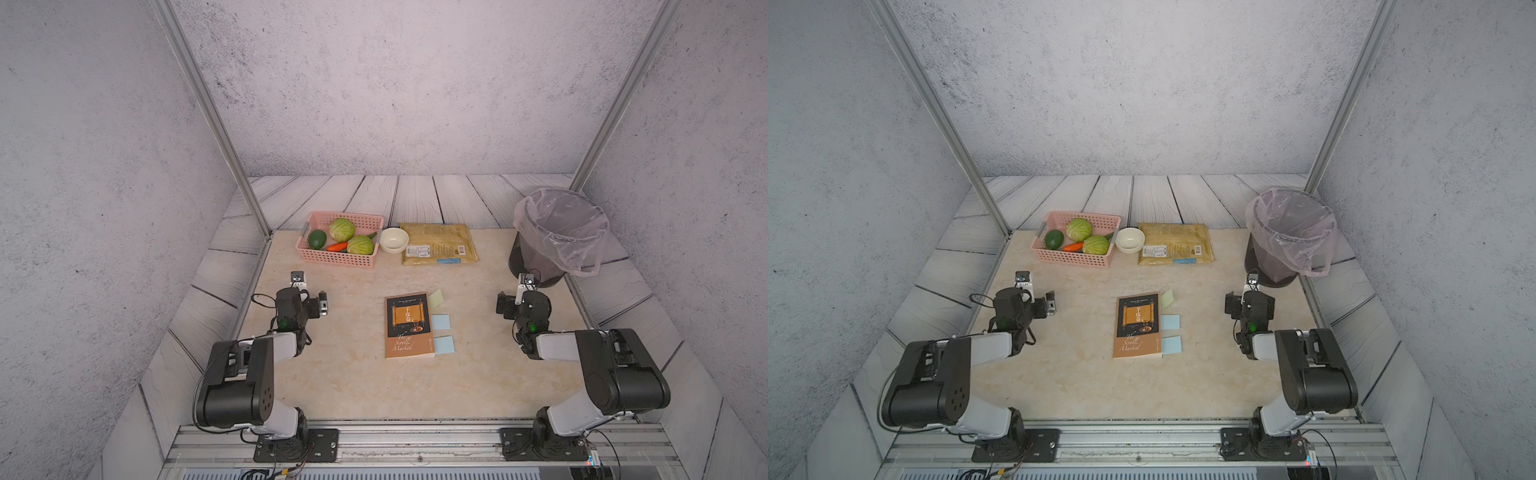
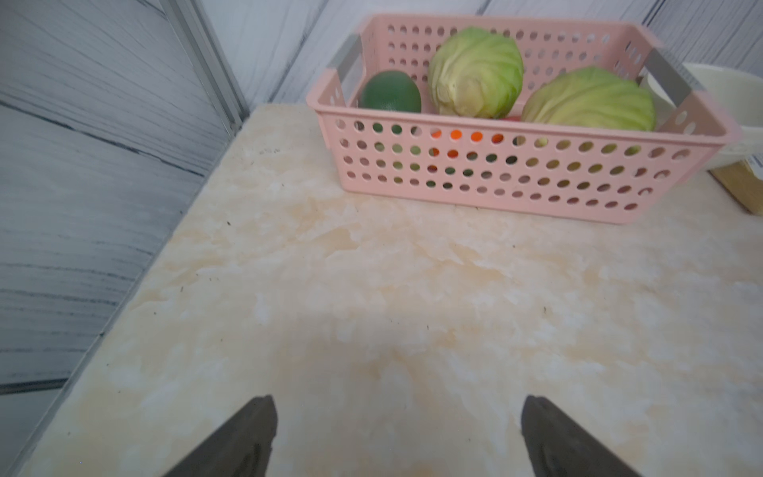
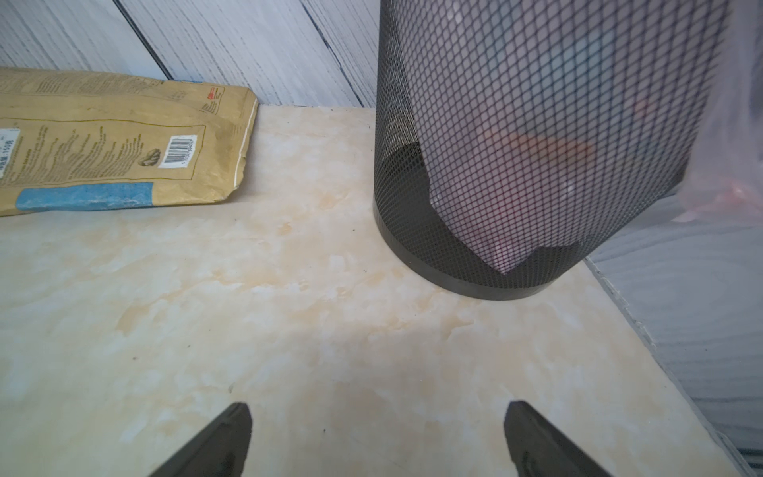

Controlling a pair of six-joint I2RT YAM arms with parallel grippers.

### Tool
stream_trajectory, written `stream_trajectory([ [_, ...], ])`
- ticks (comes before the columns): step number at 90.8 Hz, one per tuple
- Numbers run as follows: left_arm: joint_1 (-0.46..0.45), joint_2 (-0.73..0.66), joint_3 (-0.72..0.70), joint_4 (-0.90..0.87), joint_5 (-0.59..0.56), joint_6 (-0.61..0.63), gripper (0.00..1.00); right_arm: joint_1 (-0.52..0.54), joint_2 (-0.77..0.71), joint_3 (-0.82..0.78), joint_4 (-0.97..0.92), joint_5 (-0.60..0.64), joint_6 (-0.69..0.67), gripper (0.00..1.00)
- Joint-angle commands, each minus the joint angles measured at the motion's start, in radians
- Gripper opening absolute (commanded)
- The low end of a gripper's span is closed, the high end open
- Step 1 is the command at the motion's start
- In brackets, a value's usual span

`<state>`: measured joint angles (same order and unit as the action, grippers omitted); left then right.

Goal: Peel off the used sticky note
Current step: Open the book at the center of the board.

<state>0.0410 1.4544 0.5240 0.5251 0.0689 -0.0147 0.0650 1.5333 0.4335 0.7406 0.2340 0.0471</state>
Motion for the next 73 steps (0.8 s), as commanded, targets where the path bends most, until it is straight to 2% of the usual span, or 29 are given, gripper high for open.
stream_trajectory([
  [1, -0.005, -0.107, 0.188, -0.408, 0.105, 0.030, 0.98, 0.039, -0.161, 0.087, -0.265, 0.079, 0.008, 1.00],
  [10, -0.006, -0.164, 0.328, -0.762, 0.207, 0.089, 0.98, 0.051, -0.337, 0.260, -0.756, 0.131, 0.257, 1.00],
  [17, -0.004, -0.207, 0.401, -0.960, 0.264, 0.136, 0.98, 0.050, -0.389, 0.299, -0.918, 0.197, 0.531, 1.00],
  [20, -0.005, -0.220, 0.433, -1.051, 0.300, 0.177, 0.98, 0.049, -0.396, 0.297, -0.946, 0.214, 0.603, 1.00],
  [27, -0.005, -0.247, 0.478, -1.215, 0.358, 0.260, 0.98, 0.043, -0.404, 0.323, -0.982, 0.048, 0.554, 1.00],
  [31, -0.005, -0.263, 0.497, -1.291, 0.369, 0.286, 0.98, 0.045, -0.400, 0.371, -1.069, -0.079, 0.549, 1.00],
  [37, -0.005, -0.293, 0.501, -1.366, 0.383, 0.292, 0.98, 0.066, -0.376, 0.426, -1.146, -0.250, 0.562, 1.00],
  [42, -0.004, -0.323, 0.466, -1.358, 0.400, 0.258, 0.98, 0.116, -0.351, 0.459, -1.183, -0.353, 0.549, 0.98],
  [46, -0.005, -0.343, 0.420, -1.326, 0.427, 0.231, 0.98, 0.179, -0.324, 0.491, -1.231, -0.381, 0.527, 0.96],
  [50, -0.006, -0.357, 0.396, -1.318, 0.458, 0.257, 0.99, 0.264, -0.299, 0.520, -1.280, -0.360, 0.504, 0.95],
  [54, -0.007, -0.364, 0.390, -1.315, 0.438, 0.265, 0.99, 0.329, -0.275, 0.554, -1.319, -0.361, 0.487, 0.95],
  [59, -0.008, -0.369, 0.390, -1.306, 0.413, 0.263, 0.98, 0.399, -0.248, 0.581, -1.330, -0.425, 0.470, 0.93],
  [68, -0.008, -0.372, 0.373, -1.295, 0.434, 0.264, 0.98, 0.448, -0.213, 0.602, -1.285, -0.559, 0.470, 0.89],
  [73, -0.007, -0.368, 0.368, -1.296, 0.440, 0.267, 0.98, 0.458, -0.184, 0.617, -1.258, -0.620, 0.462, 0.84],
])
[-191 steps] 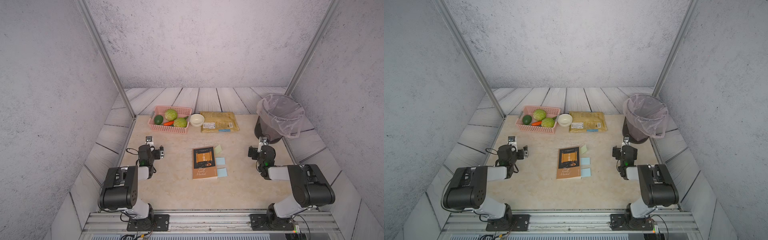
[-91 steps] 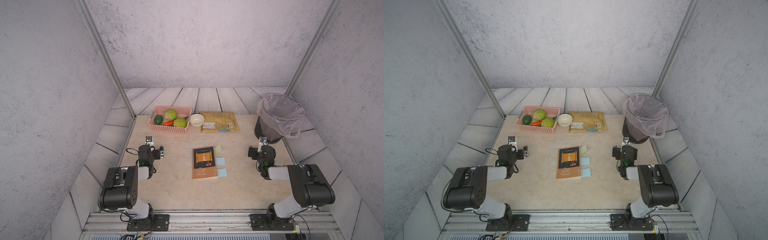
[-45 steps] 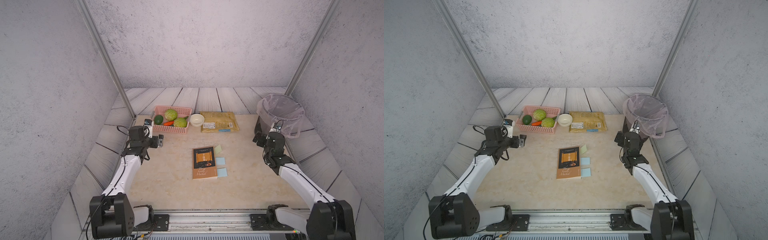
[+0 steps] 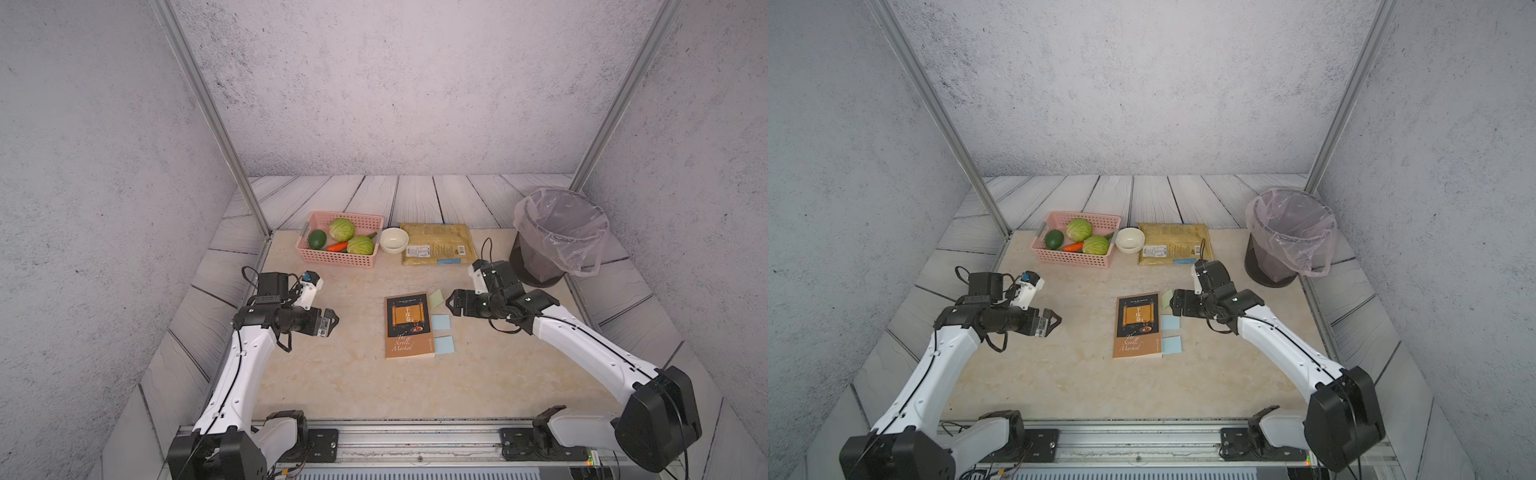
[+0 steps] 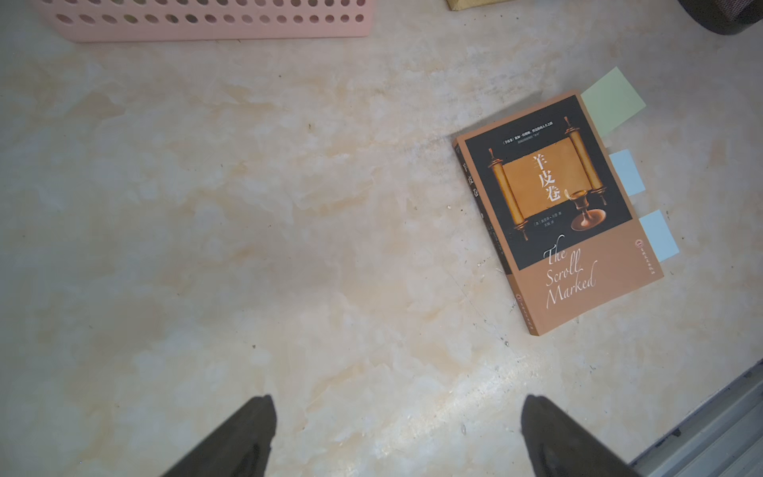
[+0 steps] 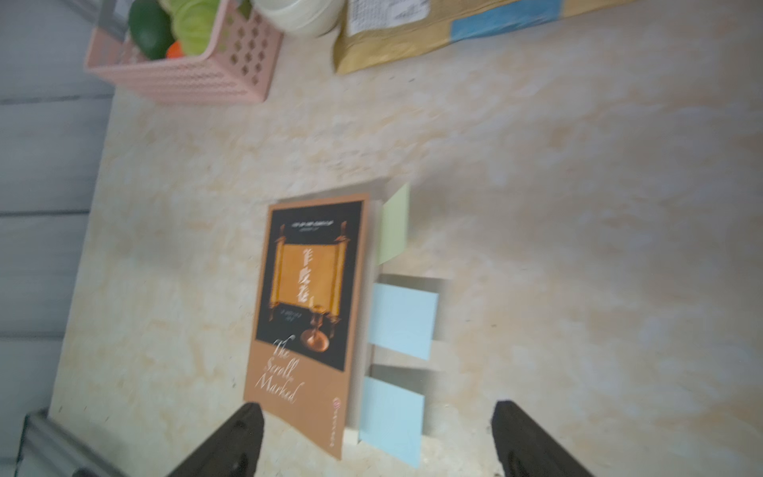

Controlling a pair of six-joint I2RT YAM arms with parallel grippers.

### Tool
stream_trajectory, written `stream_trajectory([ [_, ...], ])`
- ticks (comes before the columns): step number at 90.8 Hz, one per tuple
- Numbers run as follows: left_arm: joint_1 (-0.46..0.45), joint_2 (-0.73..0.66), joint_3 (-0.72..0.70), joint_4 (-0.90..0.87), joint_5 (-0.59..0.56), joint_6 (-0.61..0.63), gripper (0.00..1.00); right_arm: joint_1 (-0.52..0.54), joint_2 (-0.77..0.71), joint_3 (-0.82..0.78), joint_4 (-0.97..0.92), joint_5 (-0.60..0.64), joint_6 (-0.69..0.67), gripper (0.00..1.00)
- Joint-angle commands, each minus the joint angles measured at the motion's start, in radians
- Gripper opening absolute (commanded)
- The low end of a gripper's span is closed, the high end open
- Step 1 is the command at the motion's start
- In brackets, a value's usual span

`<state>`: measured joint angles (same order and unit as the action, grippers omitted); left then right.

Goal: Peel off the used sticky note
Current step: Open the book at the center of the board.

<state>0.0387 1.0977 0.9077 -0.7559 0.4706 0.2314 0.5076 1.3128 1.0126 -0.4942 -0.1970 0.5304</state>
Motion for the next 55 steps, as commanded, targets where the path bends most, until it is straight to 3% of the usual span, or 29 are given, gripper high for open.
stream_trajectory([
  [1, -0.005, -0.009, -0.016, -0.015, 0.039, 0.021, 0.98, 0.018, 0.040, 0.046, -0.022, -0.194, -0.024, 0.83],
  [15, -0.004, 0.011, -0.018, -0.015, 0.014, 0.020, 0.98, 0.023, 0.175, 0.173, -0.063, -0.242, -0.059, 0.76],
  [55, -0.002, 0.024, -0.022, -0.016, 0.008, 0.017, 0.99, 0.047, 0.503, 0.379, -0.042, -0.255, -0.026, 0.69],
])
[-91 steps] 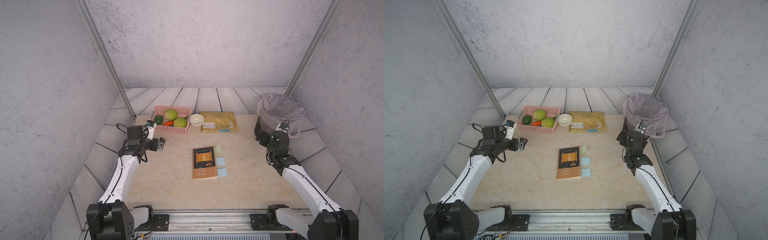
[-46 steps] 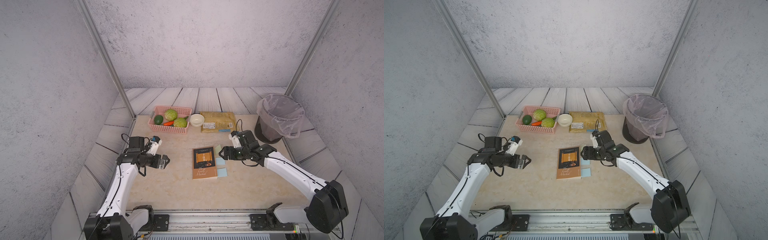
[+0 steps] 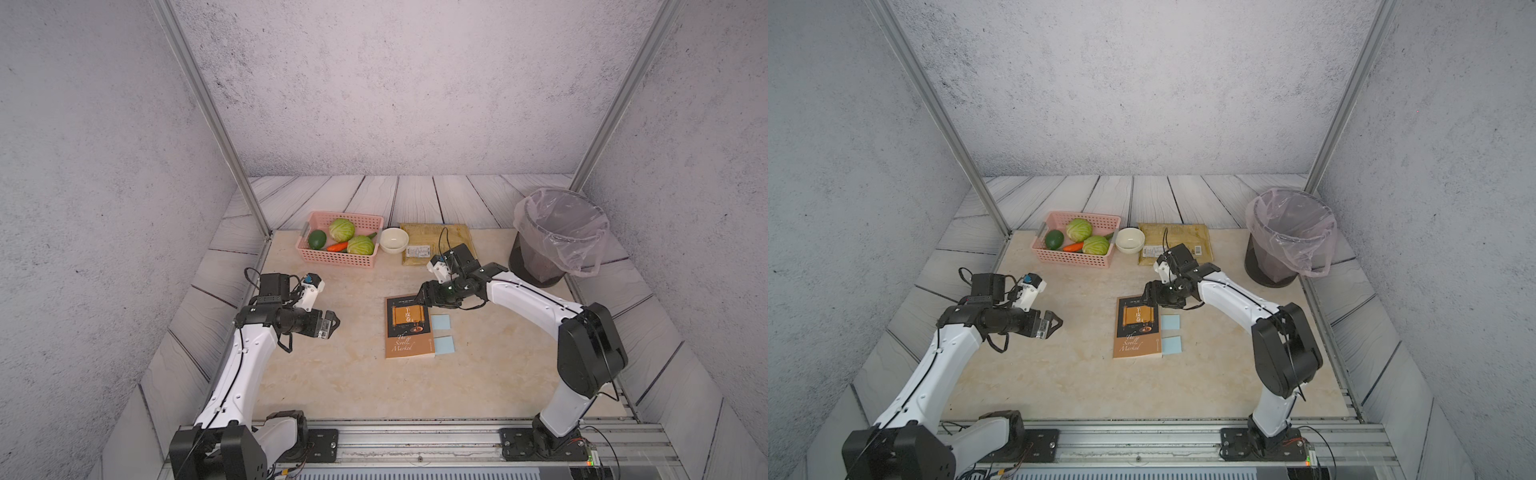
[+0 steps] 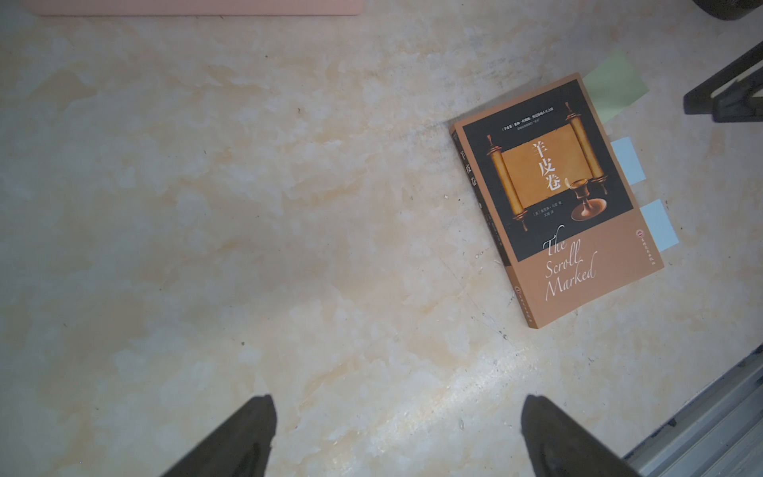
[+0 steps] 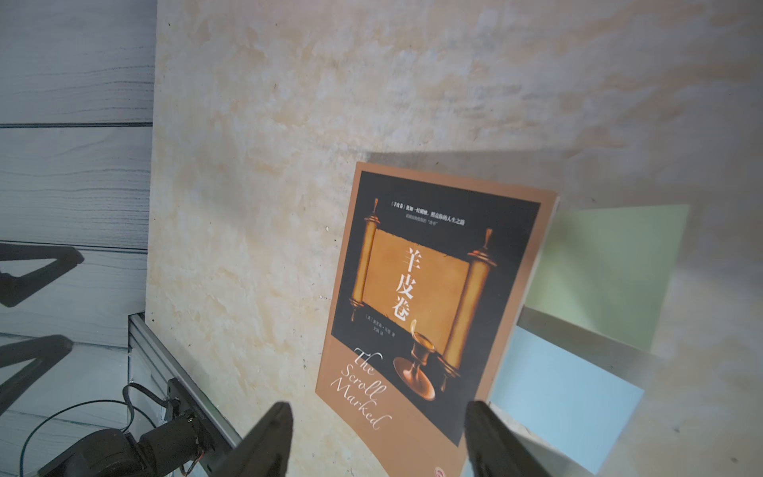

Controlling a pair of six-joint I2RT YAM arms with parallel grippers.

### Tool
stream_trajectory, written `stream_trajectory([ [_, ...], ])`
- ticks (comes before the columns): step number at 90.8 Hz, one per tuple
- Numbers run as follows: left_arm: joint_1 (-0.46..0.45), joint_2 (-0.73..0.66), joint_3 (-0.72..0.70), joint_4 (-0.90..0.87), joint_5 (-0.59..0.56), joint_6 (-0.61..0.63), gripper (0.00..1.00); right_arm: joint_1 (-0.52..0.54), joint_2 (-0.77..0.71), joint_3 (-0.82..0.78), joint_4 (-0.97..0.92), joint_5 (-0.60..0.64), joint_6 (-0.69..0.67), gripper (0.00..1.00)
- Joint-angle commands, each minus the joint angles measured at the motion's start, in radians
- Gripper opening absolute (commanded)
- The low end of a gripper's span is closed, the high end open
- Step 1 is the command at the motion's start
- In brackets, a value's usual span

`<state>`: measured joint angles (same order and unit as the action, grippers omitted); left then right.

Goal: Peel off the used sticky note
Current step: Open the book at the center of the board.

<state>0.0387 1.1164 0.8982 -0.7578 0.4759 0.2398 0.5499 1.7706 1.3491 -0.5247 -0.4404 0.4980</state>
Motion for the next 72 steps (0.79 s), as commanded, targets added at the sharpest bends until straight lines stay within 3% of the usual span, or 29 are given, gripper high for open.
stream_trajectory([
  [1, -0.002, 0.005, -0.012, -0.014, 0.003, 0.009, 0.98, 0.005, 0.050, 0.044, -0.010, -0.010, 0.008, 0.69],
  [72, 0.003, 0.034, -0.013, -0.016, 0.000, 0.012, 0.98, 0.004, 0.208, 0.069, 0.040, 0.127, -0.005, 0.61],
])
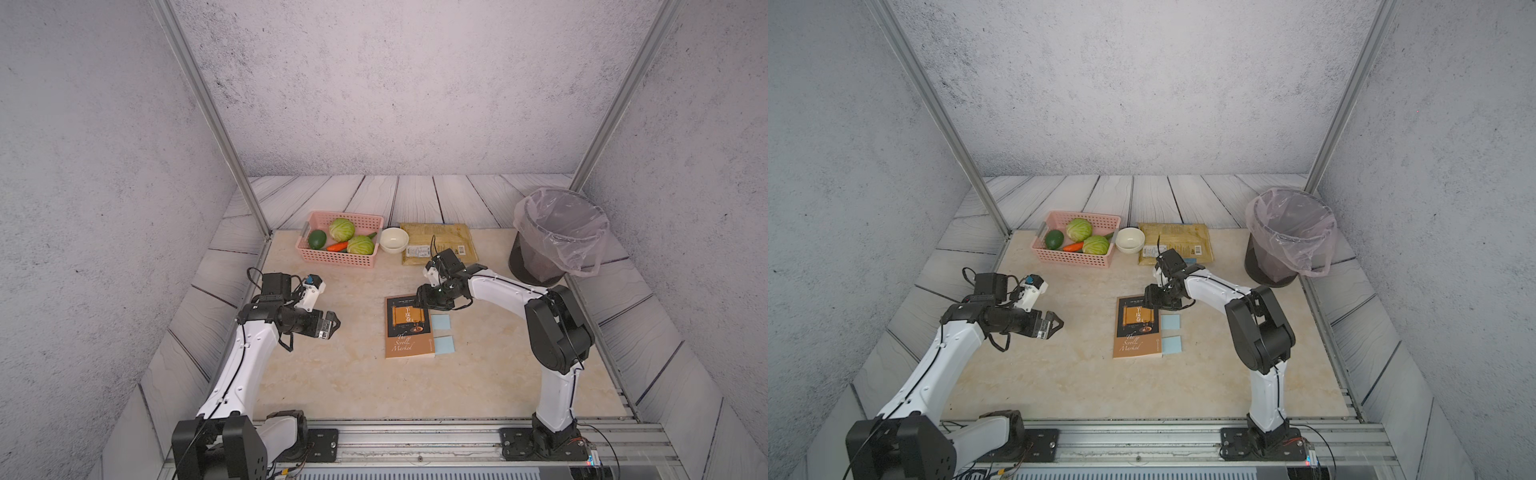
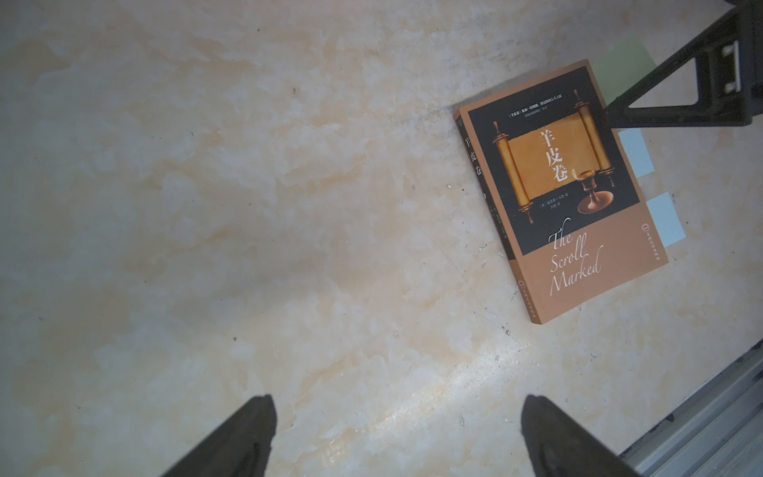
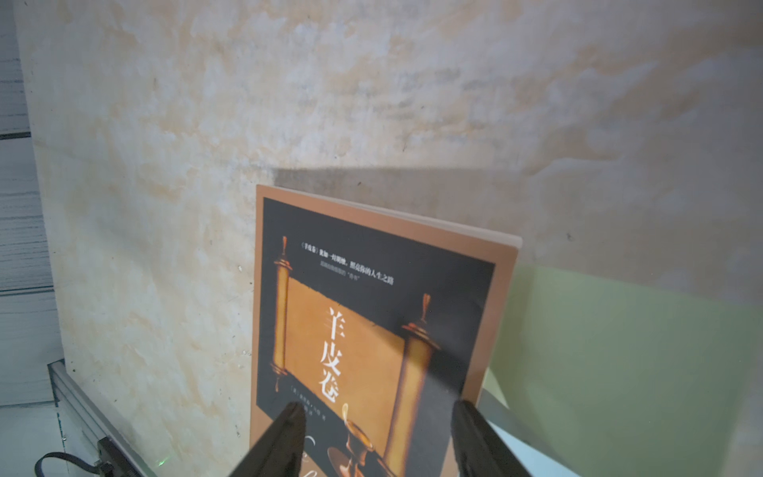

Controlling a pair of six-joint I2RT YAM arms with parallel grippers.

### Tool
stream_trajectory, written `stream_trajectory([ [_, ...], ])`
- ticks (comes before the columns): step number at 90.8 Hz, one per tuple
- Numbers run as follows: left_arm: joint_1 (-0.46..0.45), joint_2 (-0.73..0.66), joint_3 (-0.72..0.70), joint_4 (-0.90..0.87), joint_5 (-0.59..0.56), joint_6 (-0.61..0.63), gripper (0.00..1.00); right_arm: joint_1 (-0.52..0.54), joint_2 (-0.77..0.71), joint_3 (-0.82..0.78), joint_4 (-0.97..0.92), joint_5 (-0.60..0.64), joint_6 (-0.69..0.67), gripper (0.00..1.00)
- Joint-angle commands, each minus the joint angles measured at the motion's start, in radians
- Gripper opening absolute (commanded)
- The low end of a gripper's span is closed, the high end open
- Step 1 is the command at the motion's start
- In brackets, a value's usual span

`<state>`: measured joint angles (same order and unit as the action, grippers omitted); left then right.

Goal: Peel off the used sticky note
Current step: Open the book at the center of the board.

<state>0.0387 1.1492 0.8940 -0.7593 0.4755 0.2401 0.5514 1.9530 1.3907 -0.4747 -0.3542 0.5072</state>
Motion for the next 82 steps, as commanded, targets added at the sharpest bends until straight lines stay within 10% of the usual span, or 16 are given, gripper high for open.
stream_trajectory([
  [1, 0.004, 0.001, -0.009, -0.014, 0.000, 0.011, 0.98, 0.003, 0.026, 0.027, -0.010, 0.045, -0.015, 0.61],
  [82, 0.012, -0.008, -0.013, -0.015, 0.017, 0.016, 0.98, 0.002, 0.070, 0.069, -0.024, 0.103, -0.026, 0.59],
])
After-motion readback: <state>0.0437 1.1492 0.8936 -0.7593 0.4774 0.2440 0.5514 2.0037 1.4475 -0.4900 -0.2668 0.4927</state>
